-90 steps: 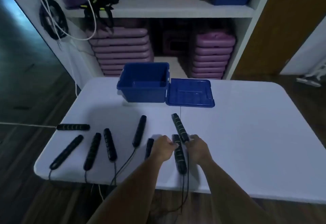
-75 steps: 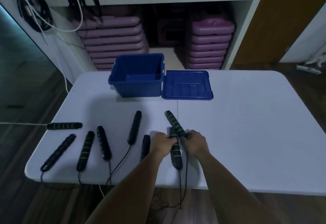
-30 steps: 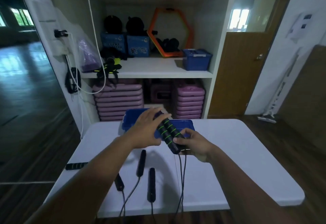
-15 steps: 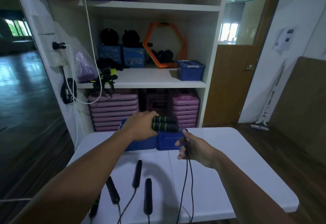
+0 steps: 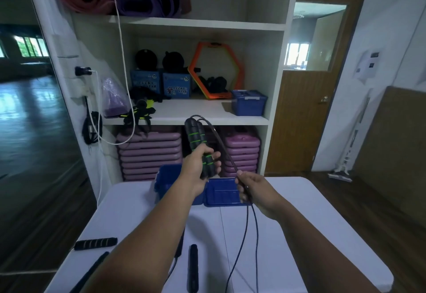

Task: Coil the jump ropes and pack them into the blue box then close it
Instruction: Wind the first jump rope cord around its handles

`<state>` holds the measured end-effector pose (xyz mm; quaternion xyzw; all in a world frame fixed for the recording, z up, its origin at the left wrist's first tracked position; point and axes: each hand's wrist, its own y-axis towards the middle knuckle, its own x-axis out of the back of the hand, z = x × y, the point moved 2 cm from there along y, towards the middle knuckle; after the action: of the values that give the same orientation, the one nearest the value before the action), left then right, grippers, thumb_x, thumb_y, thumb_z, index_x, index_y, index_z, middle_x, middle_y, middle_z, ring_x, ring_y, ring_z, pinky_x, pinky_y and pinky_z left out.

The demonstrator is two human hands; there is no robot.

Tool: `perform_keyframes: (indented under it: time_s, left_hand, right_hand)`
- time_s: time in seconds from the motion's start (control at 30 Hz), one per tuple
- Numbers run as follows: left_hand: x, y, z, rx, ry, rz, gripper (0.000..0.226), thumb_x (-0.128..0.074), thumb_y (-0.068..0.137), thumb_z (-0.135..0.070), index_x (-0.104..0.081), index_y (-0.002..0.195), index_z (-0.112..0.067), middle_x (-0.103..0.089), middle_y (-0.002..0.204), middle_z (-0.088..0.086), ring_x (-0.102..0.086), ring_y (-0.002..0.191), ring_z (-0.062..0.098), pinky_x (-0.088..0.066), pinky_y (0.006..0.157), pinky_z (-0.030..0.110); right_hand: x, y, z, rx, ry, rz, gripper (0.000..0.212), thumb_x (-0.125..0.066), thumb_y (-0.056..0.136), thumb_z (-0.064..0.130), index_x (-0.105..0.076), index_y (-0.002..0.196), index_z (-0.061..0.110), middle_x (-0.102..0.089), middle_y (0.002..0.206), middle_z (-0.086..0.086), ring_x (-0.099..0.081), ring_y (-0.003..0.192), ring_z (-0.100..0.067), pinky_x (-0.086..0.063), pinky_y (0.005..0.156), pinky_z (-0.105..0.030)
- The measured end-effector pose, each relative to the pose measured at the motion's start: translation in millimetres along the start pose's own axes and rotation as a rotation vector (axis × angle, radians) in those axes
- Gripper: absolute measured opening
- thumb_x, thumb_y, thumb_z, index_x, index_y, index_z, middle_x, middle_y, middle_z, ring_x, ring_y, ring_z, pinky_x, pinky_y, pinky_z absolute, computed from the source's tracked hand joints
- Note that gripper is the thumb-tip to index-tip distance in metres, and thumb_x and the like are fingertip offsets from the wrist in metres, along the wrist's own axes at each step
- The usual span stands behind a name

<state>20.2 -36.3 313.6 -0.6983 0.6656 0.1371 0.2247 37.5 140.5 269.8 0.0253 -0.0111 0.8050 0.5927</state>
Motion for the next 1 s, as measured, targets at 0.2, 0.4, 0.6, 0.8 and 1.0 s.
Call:
perform_keyframes:
  time_s: [0.2,0.4,0.6,0.8,1.0]
  left_hand:
    - [-16.9,6.5,-6.7,0.044,-0.17,-0.006,0.009,-0.054,0.089,-0.024,-0.059,0.093,-0.018,-0.071,0.109,0.009,-0.062,0.104,0.031,-0.042,0.095,0.047]
    - [-13.6,7.8,-36.8,-0.003,-0.122,-0.104,0.008,-0.058,0.09,-0.02,-0.054,0.088,-0.013,-0.053,0.068,0.004,-0.057,0.063,0.021,-0.054,0.094,0.053]
    - [22.3,12.1,-43.7,-0.06,0.911,0.009,0.058,-0.066,0.088,-0.049,-0.035,0.123,-0.013,-0.053,0.079,0.009,-0.055,0.06,0.02,-0.058,0.054,0.043]
    - [30.2,-9.5,-24.9,-0.088,1.753,0.322,0.066,-0.037,0.085,-0.08,-0.041,0.124,-0.027,-0.06,0.102,0.001,-0.056,0.082,0.013,-0.044,0.071,0.032]
    - [29.4,-37.0,-24.1,-0.037,1.841,0.571,0.063,-0.023,0.079,-0.089,-0.052,0.108,-0.041,-0.063,0.094,-0.003,-0.059,0.085,0.015,-0.043,0.079,0.036]
  right_hand:
    - [-11.1,-3.8,9.8,0.029,-0.114,0.035,0.032,-0.046,0.102,0.034,-0.055,0.084,0.01,-0.05,0.068,-0.004,-0.05,0.058,-0.017,-0.05,0.06,-0.026]
    - [2.3,-14.5,-10.6,-0.074,-0.411,0.08,0.032,-0.05,0.1,0.035,-0.056,0.082,0.01,-0.057,0.071,-0.004,-0.058,0.065,-0.014,-0.053,0.069,-0.024]
    - [32.5,-10.9,15.2,0.017,-0.783,0.101,0.02,-0.057,0.096,0.032,-0.062,0.081,0.02,-0.06,0.074,0.0,-0.053,0.069,-0.012,-0.046,0.068,-0.028]
    - [27.2,1.0,48.4,0.174,-0.956,0.113,0.008,-0.057,0.097,0.028,-0.065,0.095,0.027,-0.067,0.087,0.006,-0.062,0.078,-0.015,-0.052,0.07,-0.029]
    - [17.0,3.3,71.6,0.313,-0.819,0.052,0.009,-0.063,0.094,0.019,-0.069,0.098,0.024,-0.069,0.087,0.011,-0.061,0.075,0.011,-0.044,0.066,-0.005]
